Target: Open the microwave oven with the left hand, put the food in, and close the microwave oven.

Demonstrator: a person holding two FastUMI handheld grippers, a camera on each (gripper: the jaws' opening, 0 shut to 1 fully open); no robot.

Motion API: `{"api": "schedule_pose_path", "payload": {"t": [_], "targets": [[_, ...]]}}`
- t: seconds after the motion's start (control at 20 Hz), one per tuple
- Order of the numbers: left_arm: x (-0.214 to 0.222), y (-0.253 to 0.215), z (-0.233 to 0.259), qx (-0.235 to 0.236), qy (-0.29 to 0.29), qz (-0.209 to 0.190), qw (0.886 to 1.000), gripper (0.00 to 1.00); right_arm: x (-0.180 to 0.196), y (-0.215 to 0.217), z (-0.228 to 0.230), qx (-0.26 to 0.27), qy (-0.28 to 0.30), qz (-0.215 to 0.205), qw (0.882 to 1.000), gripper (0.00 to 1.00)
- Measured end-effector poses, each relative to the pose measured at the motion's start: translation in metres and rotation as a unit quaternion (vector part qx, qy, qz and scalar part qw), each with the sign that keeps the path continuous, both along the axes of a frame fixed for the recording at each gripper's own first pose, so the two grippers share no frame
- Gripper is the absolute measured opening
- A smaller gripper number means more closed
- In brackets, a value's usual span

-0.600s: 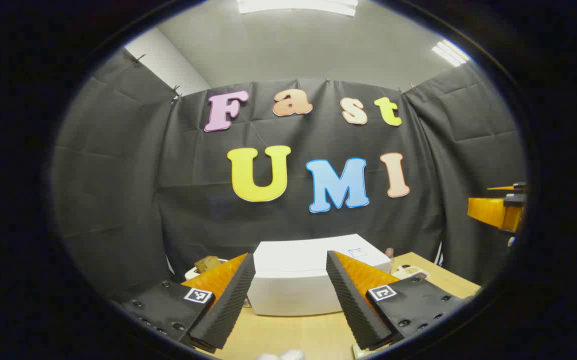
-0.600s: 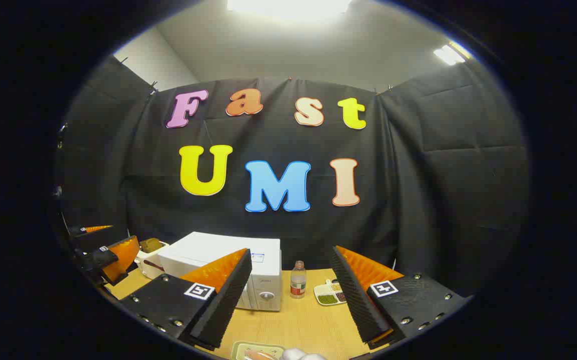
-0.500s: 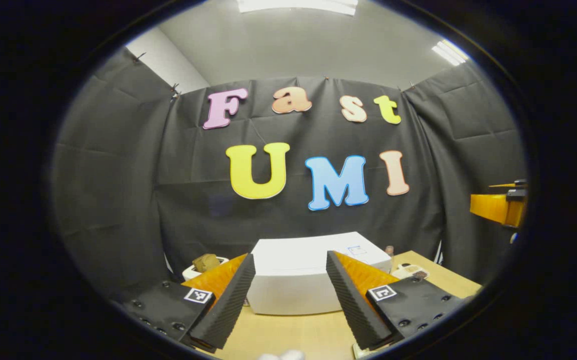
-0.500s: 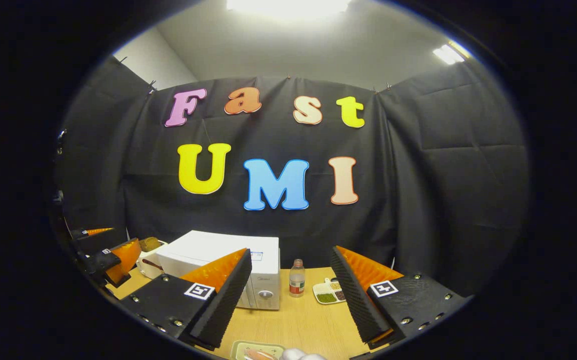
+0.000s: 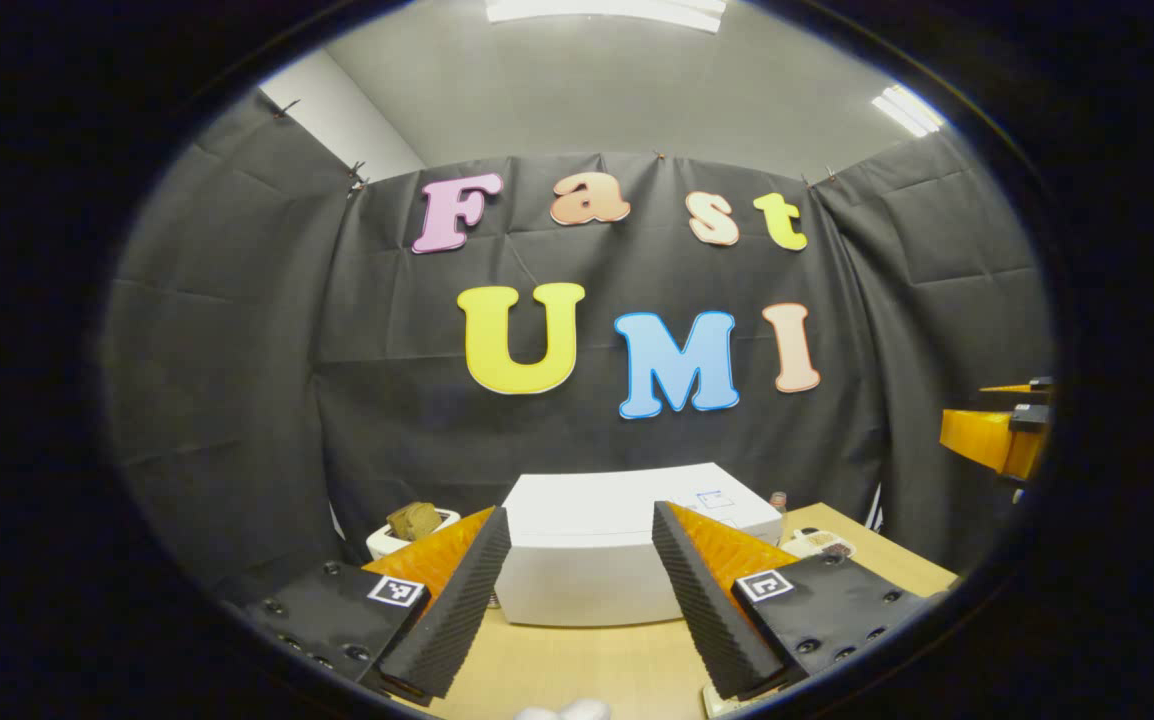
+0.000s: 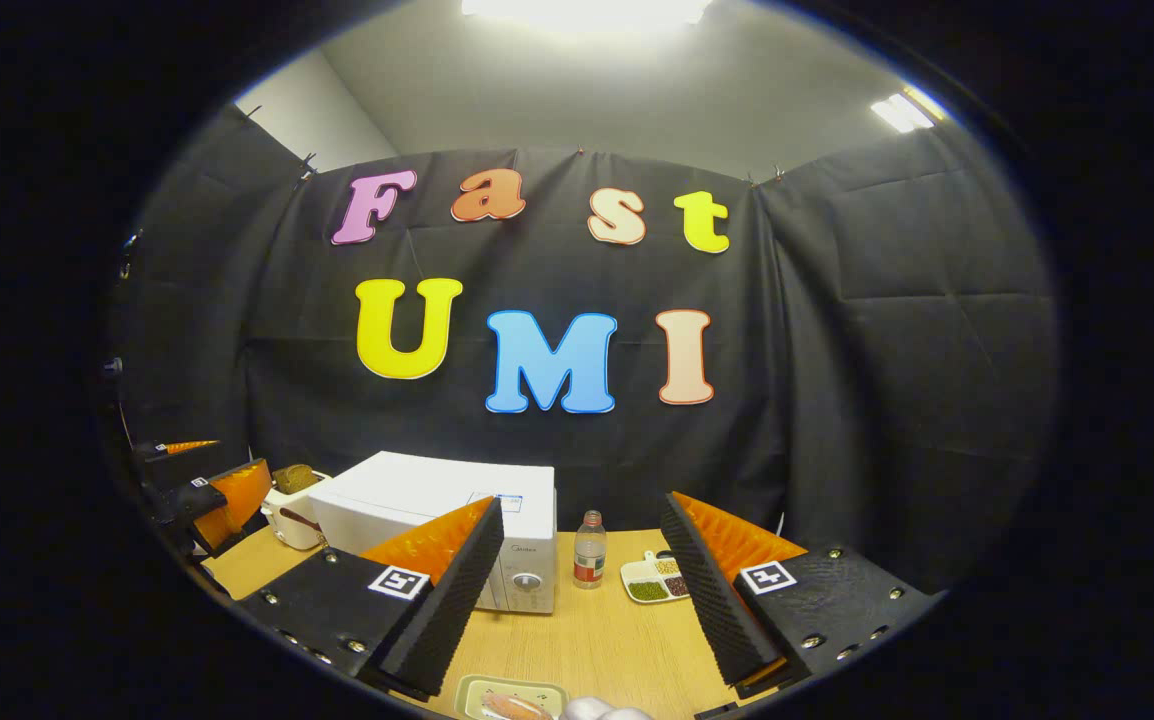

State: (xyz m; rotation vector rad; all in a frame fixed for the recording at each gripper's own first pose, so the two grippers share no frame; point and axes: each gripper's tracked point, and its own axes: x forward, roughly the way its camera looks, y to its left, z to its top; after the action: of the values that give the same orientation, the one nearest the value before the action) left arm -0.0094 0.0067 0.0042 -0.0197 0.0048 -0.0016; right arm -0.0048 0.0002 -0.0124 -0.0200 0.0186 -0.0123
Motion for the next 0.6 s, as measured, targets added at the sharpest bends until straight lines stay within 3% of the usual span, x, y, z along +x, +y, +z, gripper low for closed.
{"api": "schedule_pose_path", "payload": {"t": [0.35,0.6], "targets": [[0.007,-0.008,-0.006,0.008,-0.003,-0.010,1.000,0.98,0.001,-0.001,0.001,0.007,0.000,-0.002,1.000,0.97],[0.033,-0.050,-0.064,0.008,0.011,-0.037,0.999,0.99,0.004,-0.017,-0.006,0.006,0.017,-0.010,1.000,0.97]]}}
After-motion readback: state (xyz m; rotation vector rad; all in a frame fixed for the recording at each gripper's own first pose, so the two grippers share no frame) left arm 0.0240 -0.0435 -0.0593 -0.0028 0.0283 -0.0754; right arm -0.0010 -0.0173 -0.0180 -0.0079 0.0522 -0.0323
